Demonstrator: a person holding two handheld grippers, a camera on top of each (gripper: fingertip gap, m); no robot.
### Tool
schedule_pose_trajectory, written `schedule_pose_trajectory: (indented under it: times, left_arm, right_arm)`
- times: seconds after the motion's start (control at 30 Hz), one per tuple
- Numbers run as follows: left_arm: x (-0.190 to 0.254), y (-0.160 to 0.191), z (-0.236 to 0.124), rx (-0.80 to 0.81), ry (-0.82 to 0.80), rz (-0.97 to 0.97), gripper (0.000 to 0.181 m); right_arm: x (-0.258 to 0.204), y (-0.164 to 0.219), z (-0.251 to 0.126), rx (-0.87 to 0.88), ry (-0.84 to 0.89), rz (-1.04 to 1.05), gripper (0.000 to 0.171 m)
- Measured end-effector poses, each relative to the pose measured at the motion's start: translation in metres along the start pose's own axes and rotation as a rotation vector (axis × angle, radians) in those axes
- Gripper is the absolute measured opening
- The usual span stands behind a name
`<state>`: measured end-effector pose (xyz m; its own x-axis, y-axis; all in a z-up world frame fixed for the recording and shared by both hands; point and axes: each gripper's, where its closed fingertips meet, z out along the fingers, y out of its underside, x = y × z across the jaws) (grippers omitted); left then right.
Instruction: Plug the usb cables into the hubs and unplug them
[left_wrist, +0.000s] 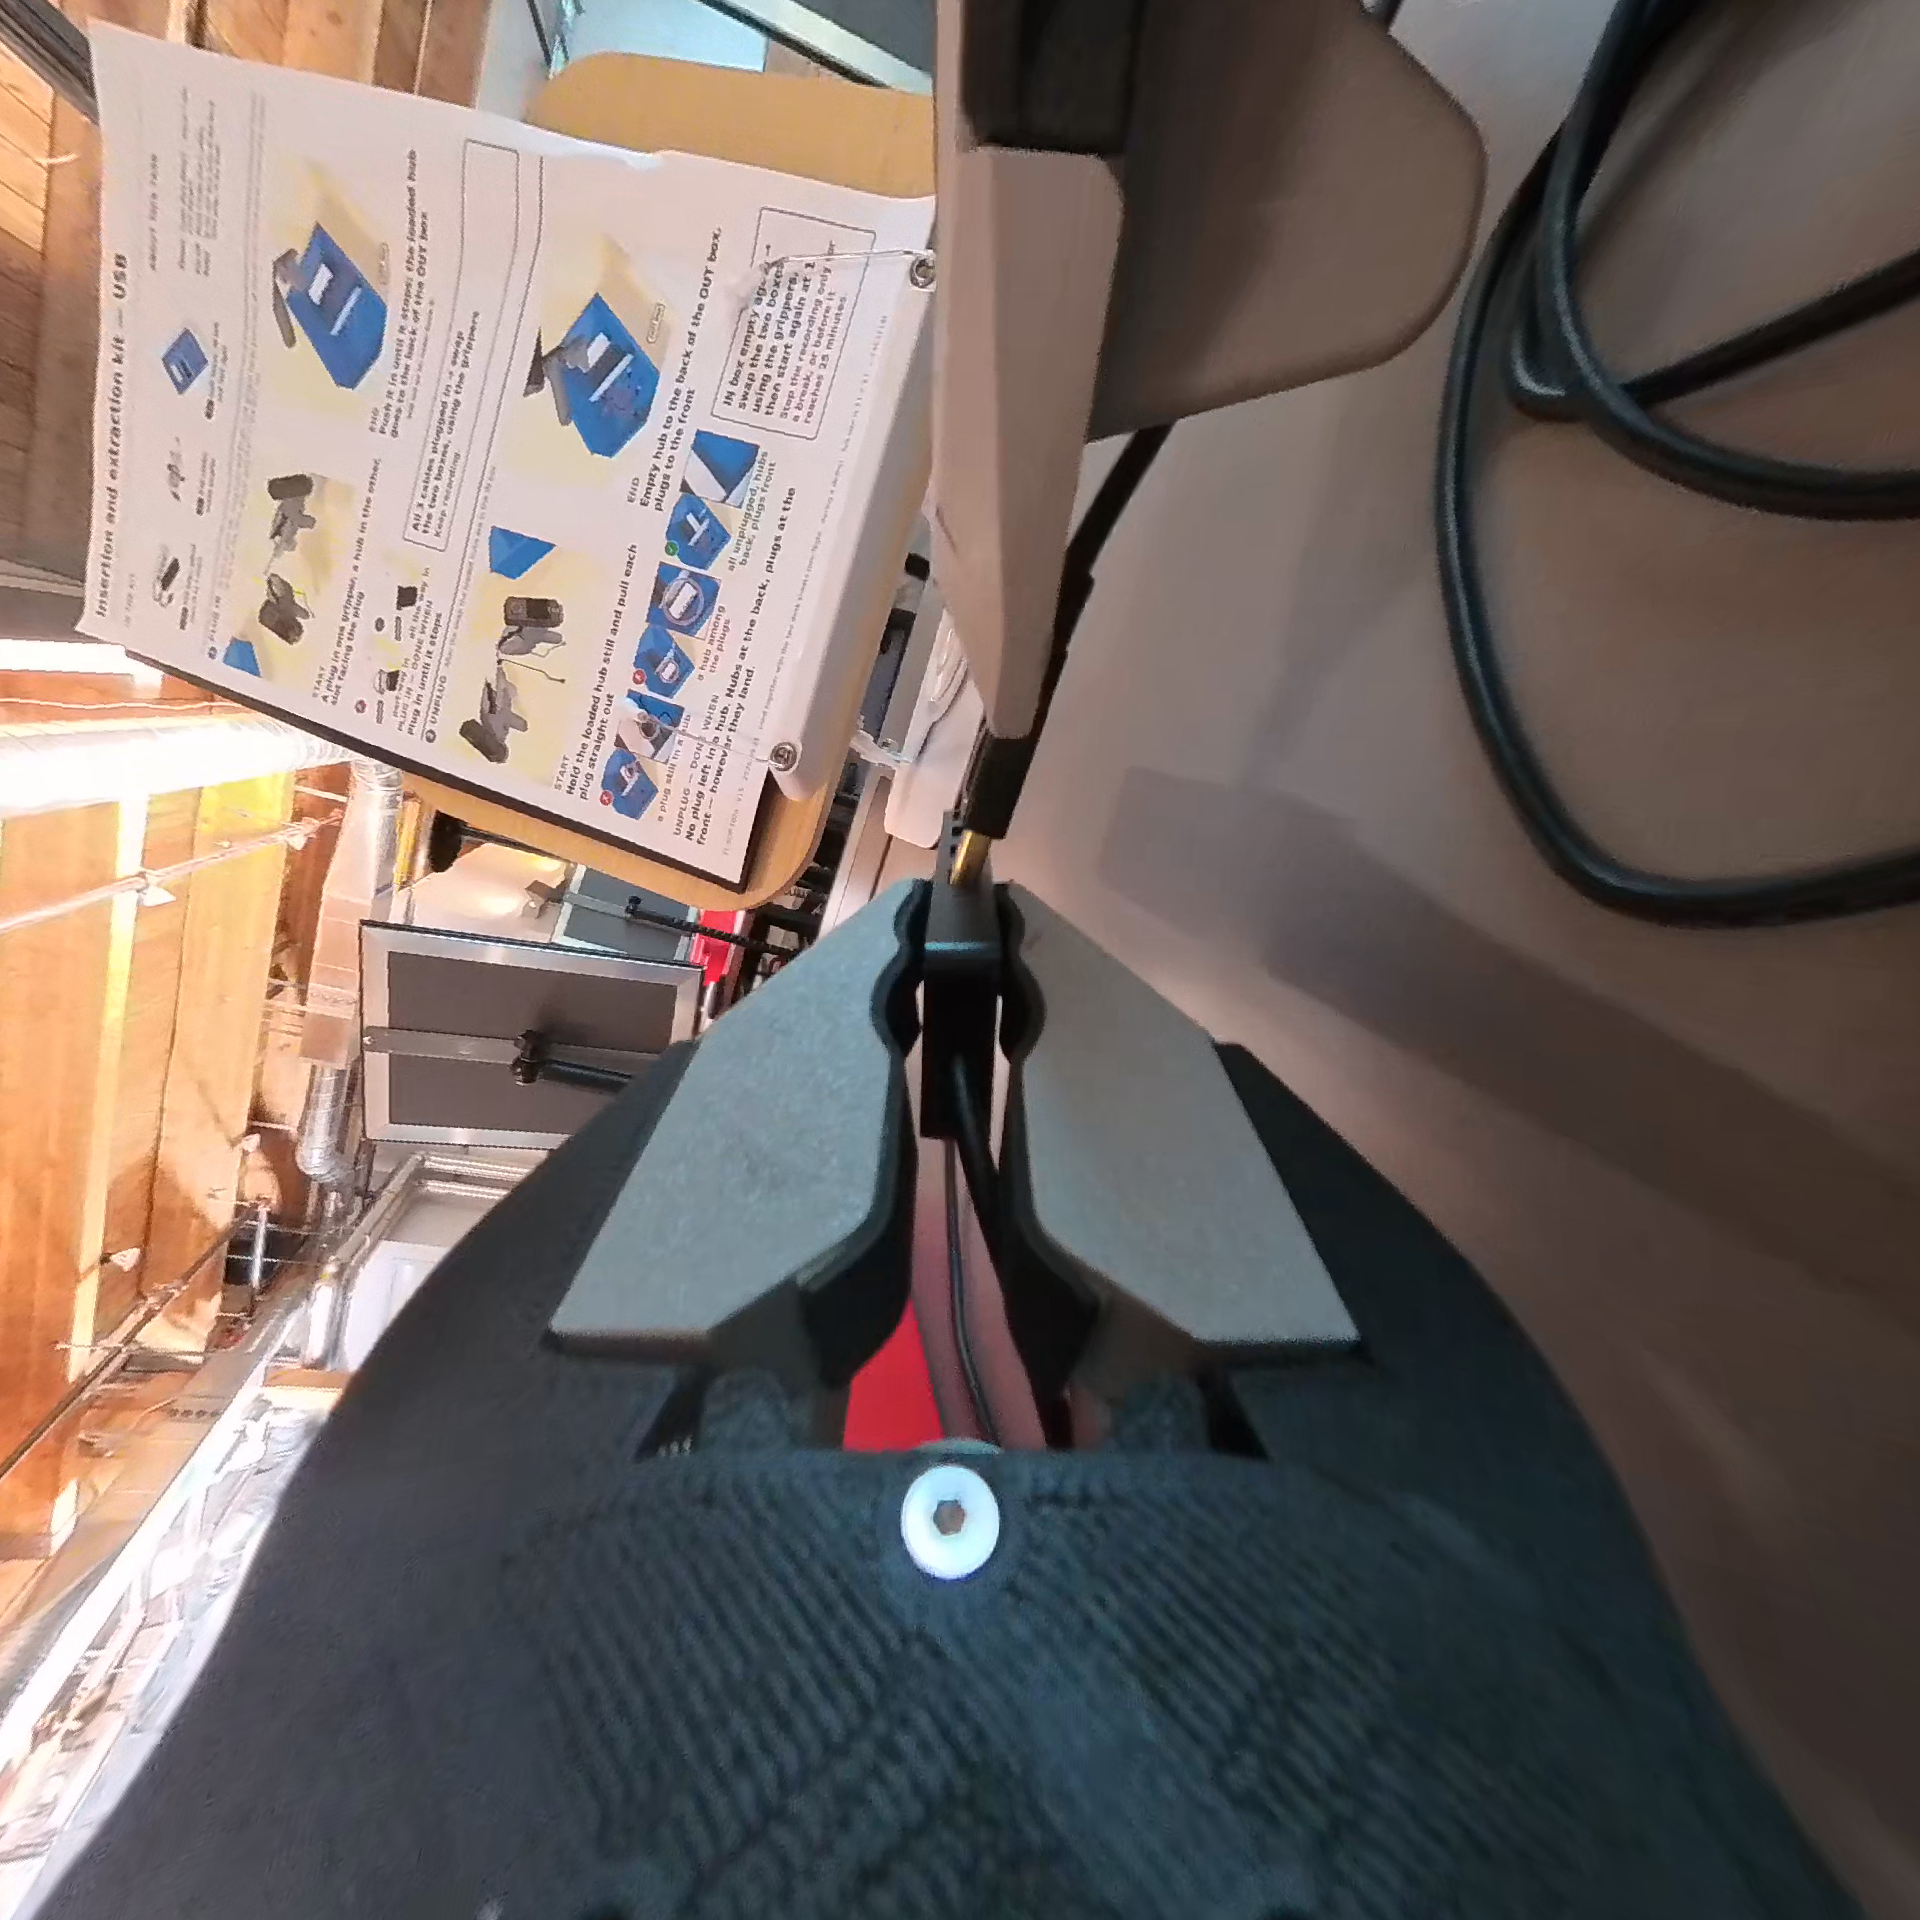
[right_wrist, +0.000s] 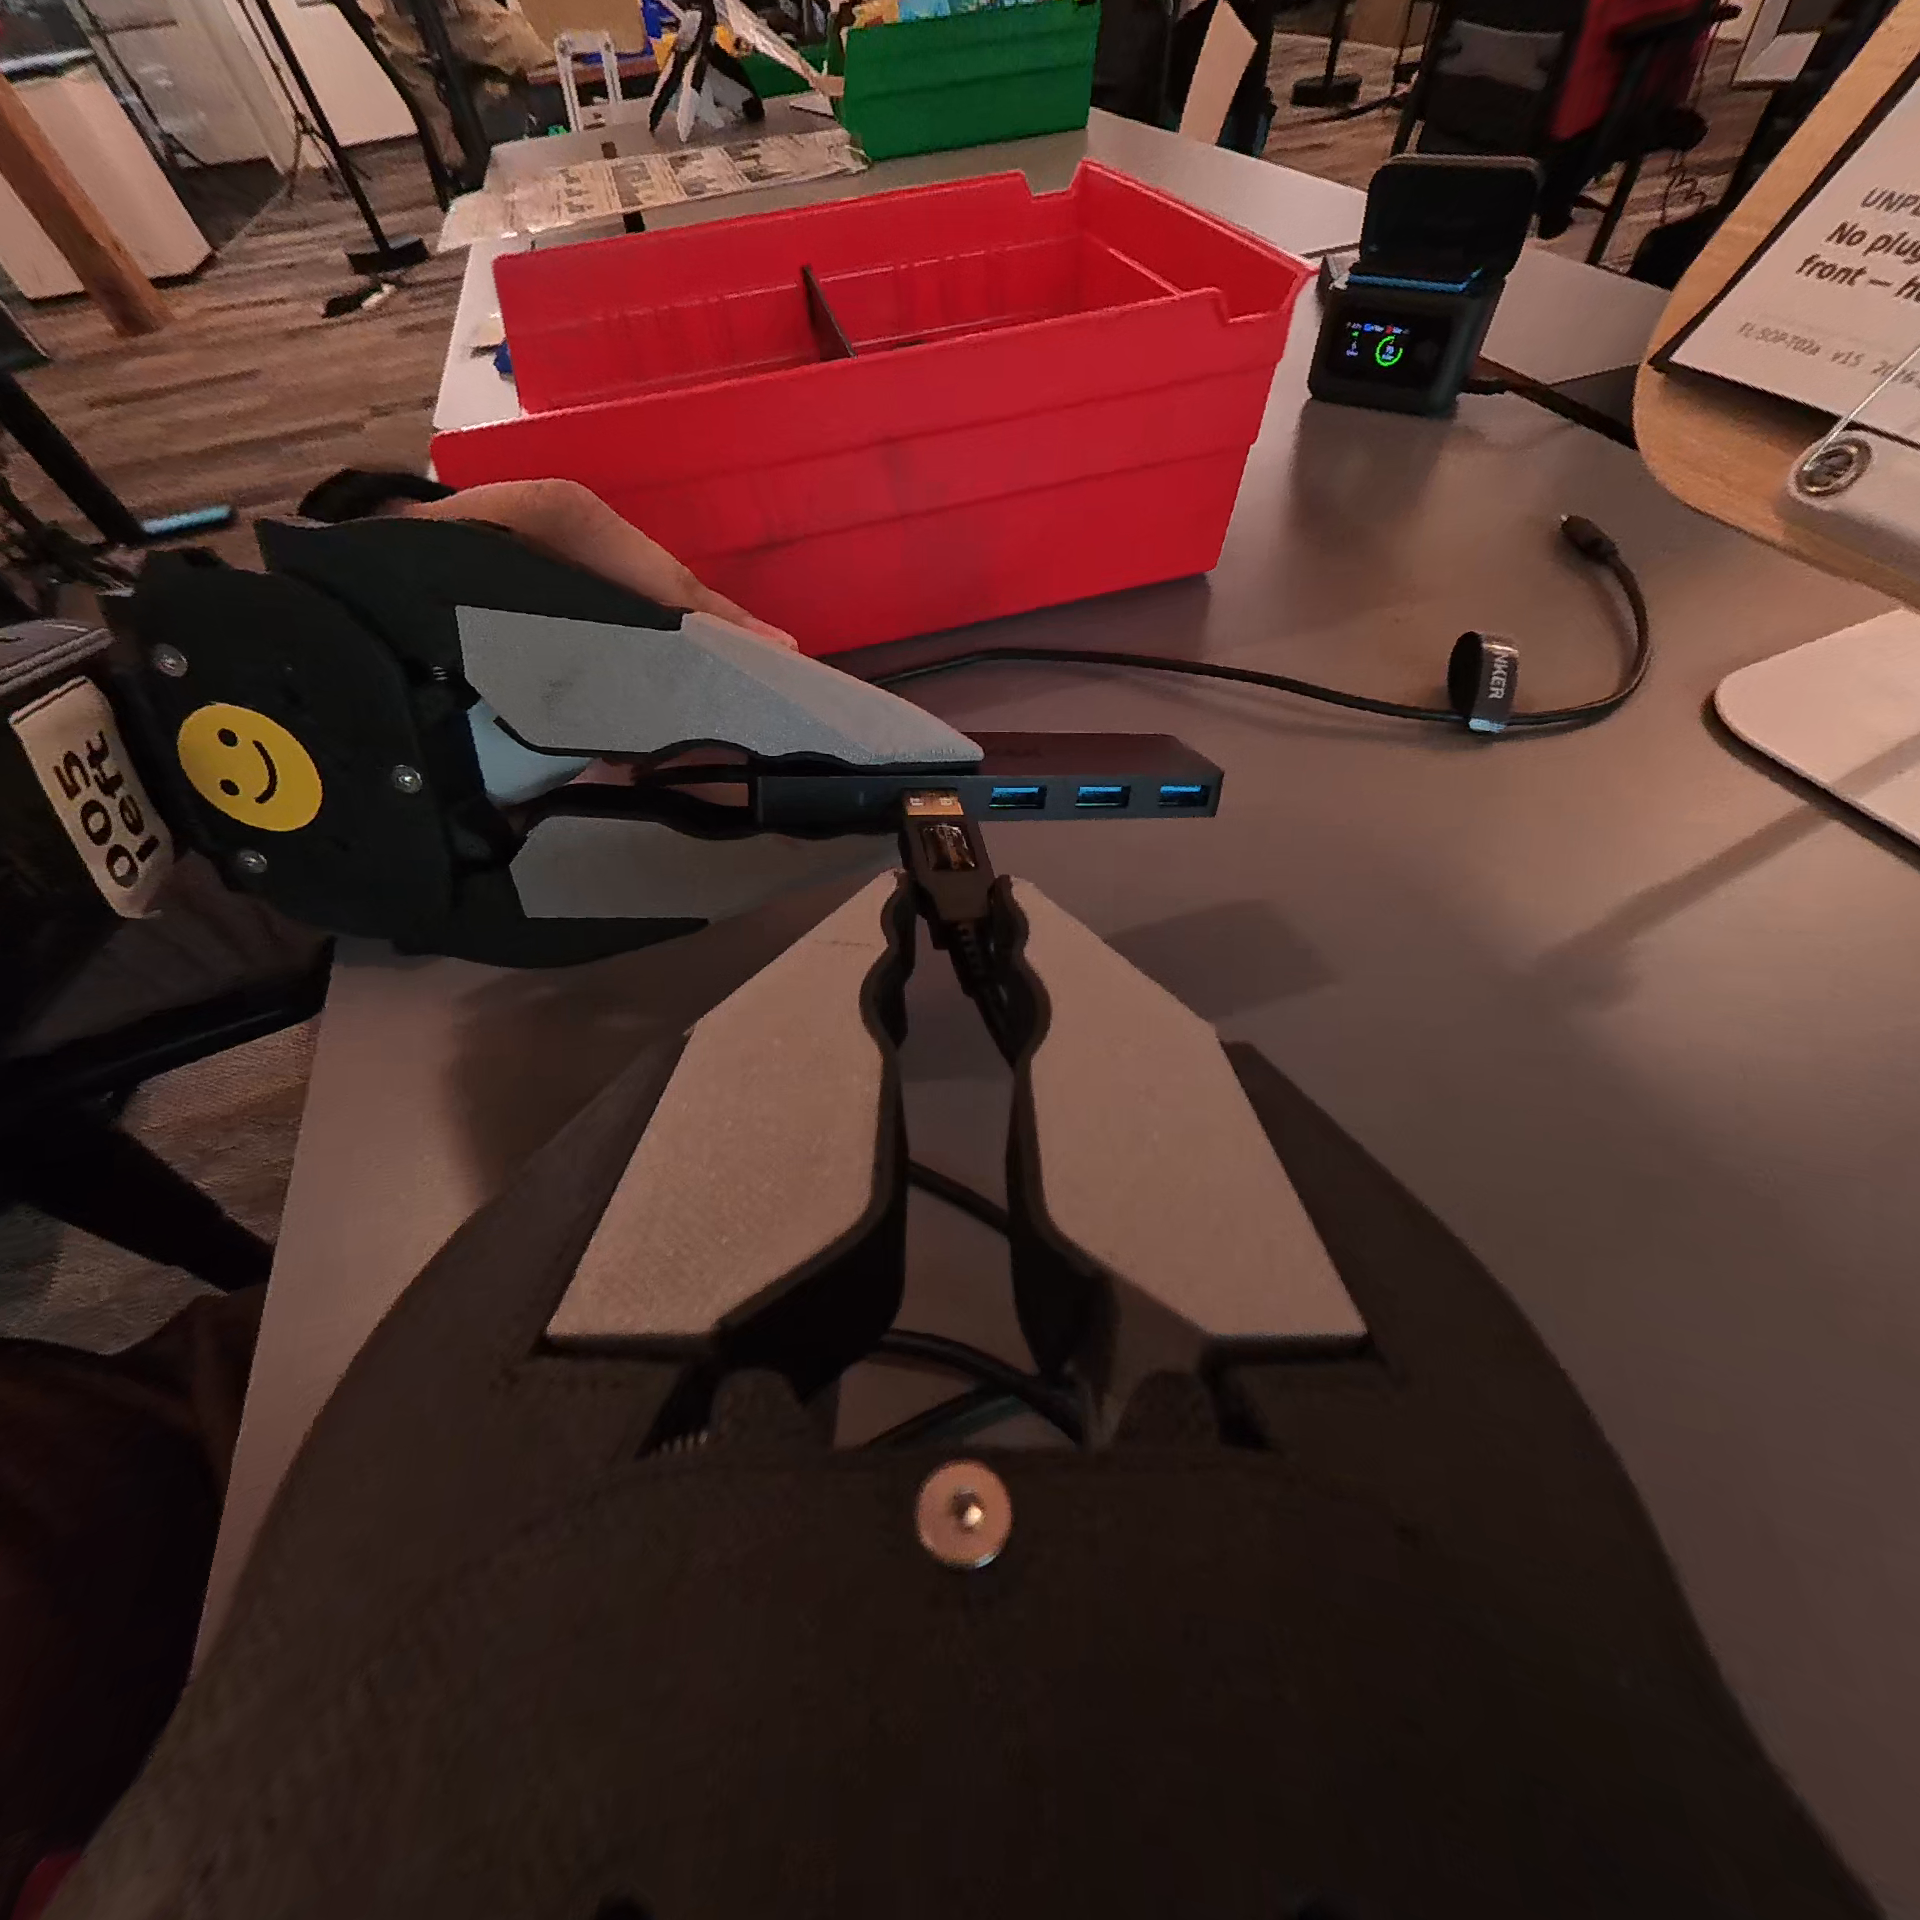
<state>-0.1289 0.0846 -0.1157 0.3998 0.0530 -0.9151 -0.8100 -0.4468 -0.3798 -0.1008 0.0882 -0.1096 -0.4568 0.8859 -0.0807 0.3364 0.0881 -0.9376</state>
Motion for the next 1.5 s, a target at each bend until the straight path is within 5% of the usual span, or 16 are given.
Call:
schedule_pose_trajectory:
  times: [0.5, 1.5]
  left_arm:
    - [0.0085, 0.0007, -0.0002, -0.013, 0.004, 0.126, 0.008]
    - [0.0097, -0.0009, -0.0025, 0.007, 0.045, 0.049, 0.008]
  right_arm:
    - [0.0006, 0.0021, -0.0003, -0.013, -0.003, 0.0, 0.012]
    - [-0.0026, 0.0074, 0.0012, -0.031, -0.061, 0.011, 0.012]
